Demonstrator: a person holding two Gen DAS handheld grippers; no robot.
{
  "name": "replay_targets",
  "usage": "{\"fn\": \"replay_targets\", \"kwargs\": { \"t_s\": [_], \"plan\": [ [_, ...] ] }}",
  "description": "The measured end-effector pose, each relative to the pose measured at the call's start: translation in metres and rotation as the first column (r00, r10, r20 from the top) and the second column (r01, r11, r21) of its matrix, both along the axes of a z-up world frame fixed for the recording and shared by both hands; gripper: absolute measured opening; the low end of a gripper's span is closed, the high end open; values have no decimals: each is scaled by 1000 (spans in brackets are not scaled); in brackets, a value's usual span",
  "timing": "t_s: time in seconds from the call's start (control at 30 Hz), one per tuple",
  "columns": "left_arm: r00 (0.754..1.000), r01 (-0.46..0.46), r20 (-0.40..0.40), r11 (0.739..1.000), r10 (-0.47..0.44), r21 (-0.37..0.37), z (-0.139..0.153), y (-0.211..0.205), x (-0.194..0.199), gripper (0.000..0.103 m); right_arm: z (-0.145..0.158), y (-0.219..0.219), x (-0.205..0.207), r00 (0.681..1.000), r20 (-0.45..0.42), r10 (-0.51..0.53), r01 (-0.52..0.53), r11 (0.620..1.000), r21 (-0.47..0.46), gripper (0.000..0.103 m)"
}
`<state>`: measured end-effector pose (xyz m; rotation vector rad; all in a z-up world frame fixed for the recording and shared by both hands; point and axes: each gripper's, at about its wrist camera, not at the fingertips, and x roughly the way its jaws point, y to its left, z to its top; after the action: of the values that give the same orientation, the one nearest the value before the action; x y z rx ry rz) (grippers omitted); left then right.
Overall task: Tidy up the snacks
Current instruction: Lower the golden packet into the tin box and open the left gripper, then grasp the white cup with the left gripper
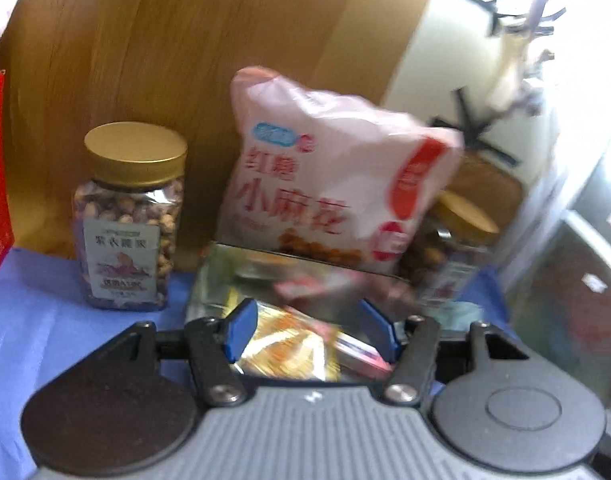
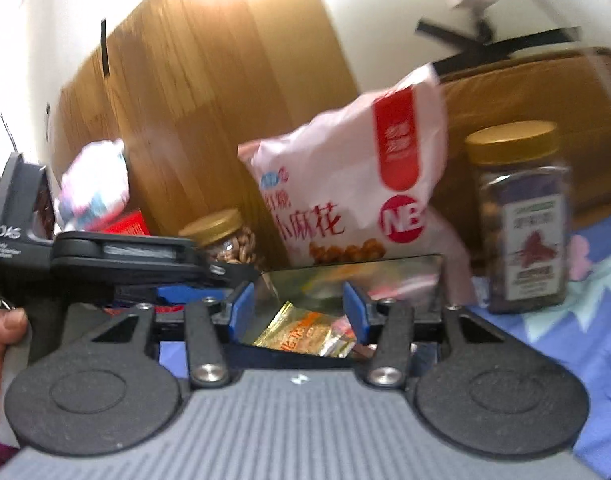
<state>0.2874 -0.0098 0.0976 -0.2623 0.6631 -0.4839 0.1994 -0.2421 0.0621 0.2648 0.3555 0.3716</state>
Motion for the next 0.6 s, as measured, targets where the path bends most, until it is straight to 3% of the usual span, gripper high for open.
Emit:
{"fn": "replay_targets", "kwargs": {
  "t_s": [0.2,0.43,0.6],
  "plan": [
    [984,179,-4,984,-179,16,-17,-29,-56,62,-33,-37,-56,991,-88,-104,107,994,21,52],
    [957,265,60,937,-285,230,-44,-82,-103,67,-70,-56,-77,967,-220,-127,140,989,44,52],
    [946,249,103,893,-308,376,-58,-110,-113,67,-71,-62,-75,970,-215,-116,138,986,92,50]
  ]
}}
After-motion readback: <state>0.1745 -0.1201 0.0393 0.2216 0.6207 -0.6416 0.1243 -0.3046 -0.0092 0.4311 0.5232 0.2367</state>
